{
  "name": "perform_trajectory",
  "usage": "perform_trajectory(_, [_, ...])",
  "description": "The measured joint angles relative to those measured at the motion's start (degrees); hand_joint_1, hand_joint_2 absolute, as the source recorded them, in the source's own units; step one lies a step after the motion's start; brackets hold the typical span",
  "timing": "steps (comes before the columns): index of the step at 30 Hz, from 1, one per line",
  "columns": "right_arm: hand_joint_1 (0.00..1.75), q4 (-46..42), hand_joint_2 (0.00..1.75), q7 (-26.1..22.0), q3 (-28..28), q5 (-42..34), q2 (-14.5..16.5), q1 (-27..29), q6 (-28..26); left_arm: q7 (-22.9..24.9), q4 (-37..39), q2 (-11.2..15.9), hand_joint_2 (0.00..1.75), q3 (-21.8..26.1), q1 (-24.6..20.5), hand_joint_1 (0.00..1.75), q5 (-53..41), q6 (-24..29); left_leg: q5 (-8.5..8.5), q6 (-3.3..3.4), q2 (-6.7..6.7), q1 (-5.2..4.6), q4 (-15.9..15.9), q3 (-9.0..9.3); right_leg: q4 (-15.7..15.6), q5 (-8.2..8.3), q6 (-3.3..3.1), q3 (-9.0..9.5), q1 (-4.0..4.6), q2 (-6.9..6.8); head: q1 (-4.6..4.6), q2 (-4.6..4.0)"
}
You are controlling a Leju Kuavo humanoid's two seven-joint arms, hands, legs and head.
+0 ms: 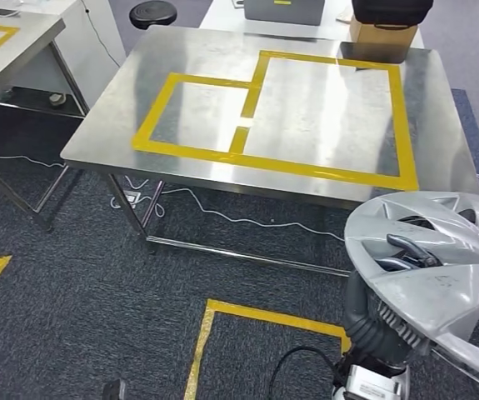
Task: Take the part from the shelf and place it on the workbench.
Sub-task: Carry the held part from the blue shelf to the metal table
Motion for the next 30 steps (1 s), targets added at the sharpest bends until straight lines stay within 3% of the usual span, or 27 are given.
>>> perform_trajectory(3, [1.75, -0.2, 1.75, -0.4, -0.1, 1.0, 0.0, 0.1, 0.0, -1.4, 0.0, 0.0, 1.75, 0.0, 0.1, 0.0, -0.4, -1.0, 0.31, 0.92, 0.02, 0.21, -0.5, 0.24, 1.6, -1.32, 0.91, -0.74, -0.14, -0.13, 0.19, 0.0])
perform_trajectory(6, [1.75, -0.4, 1.75, -0.6, -0.5, 2.4, 0.1, 0.2, 0.0, -2.0, 0.0, 0.0, 1.75, 0.0, 0.1, 0.0, -0.6, -1.6, 0.28, 1.41, 0.08, 0.26, -0.7, 0.35, 11.5, -6.31, 1.38, -5.31, -0.15, -0.23, 0.63, 0.01])
perform_trajectory(7, [1.75, -0.4, 1.75, -0.5, -0.7, 2.9, 0.1, 0.3, 0.0, -2.3, 0.0, 0.0, 1.75, 0.0, 0.2, 0.0, -0.6, -1.9, 0.26, 1.45, 0.09, 0.24, -0.7, 0.37, 14.5, -7.27, 1.49, -6.84, -0.16, -0.23, 0.64, 0.01])
perform_trajectory(8, [1.75, -0.4, 1.75, -0.5, -0.8, 3.4, 0.2, 0.3, 0.0, -2.8, 0.0, 0.0, 1.75, 0.0, 0.2, 0.0, -0.6, -2.6, 0.23, 1.46, 0.11, 0.24, -0.6, 0.4, 15.8, -7.19, 1.57, -7.57, -0.17, -0.23, 0.66, 0.0])
perform_trajectory(9, [1.75, -0.4, 1.75, -0.5, -0.9, 3.9, 0.2, 0.3, 0.0, -3.5, 0.0, 0.0, 1.75, 0.0, 0.2, 0.0, -0.7, -3.6, 0.2, 1.45, 0.08, 0.26, -0.6, 0.47, 14.8, -5.98, 1.62, -7.16, -0.21, -0.25, 0.66, 0.0])
perform_trajectory(12, [1.75, -0.4, 1.75, -0.6, -1.0, 4.3, 0.2, 0.3, 0.0, -5.6, 0.0, 0.0, 1.75, -0.1, 0.3, 0.0, -1.1, -6.3, -0.13, 0.91, -0.13, 0.26, -0.4, 0.8, 3.7, -0.69, 1.6, -1.79, -0.39, -0.22, 0.73, 0.0])
perform_trajectory(14, [1.75, -0.3, 1.75, -0.6, -0.9, 3.9, 0.2, 0.3, 0.0, -6.2, 0.0, 0.1, 1.75, -0.2, 0.3, 0.0, -1.3, -6.8, -0.23, 0.29, -0.21, 0.07, -0.2, 0.78, 0.3, 0.12, 1.03, -0.07, -0.32, 0.01, 0.69, 0.0])
perform_trajectory(16, [1.75, -0.3, 1.75, -0.5, -0.9, 3.6, 0.3, 0.3, 0.0, -6.7, 0.0, 0.1, 1.75, -0.2, 0.3, 0.0, -1.4, -7.3, -0.13, -0.2, -0.22, 0.06, -0.3, 0.7, 0.2, 0.2, 0.17, -0.15, -0.21, 0.17, 0.62, 0.0])
perform_trajectory(18, [1.75, -0.3, 1.75, -0.5, -0.9, 3.4, 0.3, 0.3, 0.0, -7.2, 0.0, 0.1, 1.75, -0.2, 0.4, 0.0, -1.3, -8.5, -1.07, -0.76, -0.1, 0.16, 0.8, 0.18, 0.1, 0.34, -0.55, -0.16, -0.3, 0.09, 0.49, 0.0])
perform_trajectory(19, [1.75, -0.3, 1.75, -0.5, -0.8, 3.4, 0.3, 0.3, 0.0, -7.4, 0.0, 0.1, 1.75, -0.2, 0.3, 0.0, -1.1, -9.2, -2.45, -1.04, -0.04, 0.19, 2.9, -0.83, 0.0, 0.4, -0.84, -0.15, -0.39, 0.0, 0.38, 0.0])
perform_trajectory(21, [1.75, -0.3, 1.75, -0.5, -0.8, 3.5, 0.3, 0.3, 0.0, -7.7, 0.0, 0.1, 1.75, -0.1, 0.4, 0.0, -0.5, -10.7, -6.17, -1.43, 0.04, 0.23, 10.4, -4.39, 0.0, 0.39, -1.17, -0.21, -0.38, -0.14, 0.18, 0.0])
perform_trajectory(22, [1.75, -0.3, 1.75, -0.5, -0.8, 3.6, 0.3, 0.3, 0.0, -7.8, 0.0, 0.2, 1.75, -0.1, 0.5, 0.0, -0.3, -11.3, -7.48, -1.5, 0.04, 0.24, 14.0, -6.18, 0.0, 0.37, -1.21, -0.24, -0.36, -0.18, 0.19, 0.0])
perform_trajectory(23, [1.75, -0.3, 1.75, -0.5, -0.8, 3.7, 0.3, 0.3, 0.0, -7.8, 0.0, 0.2, 1.75, -0.1, 0.5, 0.0, 0.0, -11.8, -7.7, -1.48, 0.04, 0.23, 16.0, -7.21, 0.1, 0.32, -1.24, -0.25, -0.34, -0.18, 0.18, 0.0])
perform_trajectory(24, [1.75, -0.3, 1.75, -0.5, -0.8, 3.8, 0.3, 0.3, 0.0, -7.8, 0.0, 0.3, 1.75, 0.0, 0.6, 0.0, 0.1, -12.2, -6.81, -1.37, 0.04, 0.23, 15.7, -7.2, 0.1, 0.26, -1.27, -0.23, -0.33, -0.16, 0.18, 0.0])
perform_trajectory(25, [1.75, -0.3, 1.75, -0.5, -0.8, 4.2, 0.3, 0.3, 0.0, -7.7, 0.0, 0.3, 1.75, 0.0, 0.6, 0.0, 0.1, -12.3, -5.06, -1.17, 0.05, 0.22, 13.4, -6.08, 0.0, 0.08, -1.26, -0.16, -0.32, -0.1, 0.18, 0.0])
perform_trajectory(27, [1.75, -0.3, 1.75, -0.5, -0.8, 5.5, 0.3, 0.3, 0.0, -7.7, 0.0, 0.5, 1.75, 0.0, 0.6, 0.0, -0.1, -12.5, -1.8, -0.52, 0.2, 0.09, 5.6, -2.06, 0.0, -0.4, -1.01, 0.1, -0.2, 0.01, 0.16, 0.0])
perform_trajectory(28, [1.75, -0.4, 1.75, -0.5, -0.8, 6.3, 0.3, 0.3, 0.0, -7.6, 0.0, 0.5, 1.75, 0.0, 0.5, 0.0, -0.2, -12.6, -1.24, -0.22, 0.31, 0.01, 2.4, -0.35, 0.0, -0.71, -0.74, 0.21, -0.11, 0.04, 0.17, 0.0])
perform_trajectory(30, [1.75, -0.5, 1.75, -0.6, -0.8, 7.5, 0.3, 0.3, 0.0, -7.4, 0.0, 0.5, 1.75, 0.0, 0.5, 0.0, -0.4, -12.7, -1.72, 0.34, 0.41, -0.13, -0.6, 1.23, -0.2, -0.77, -0.02, 0.62, 0.08, 0.0, 0.13, 0.0])
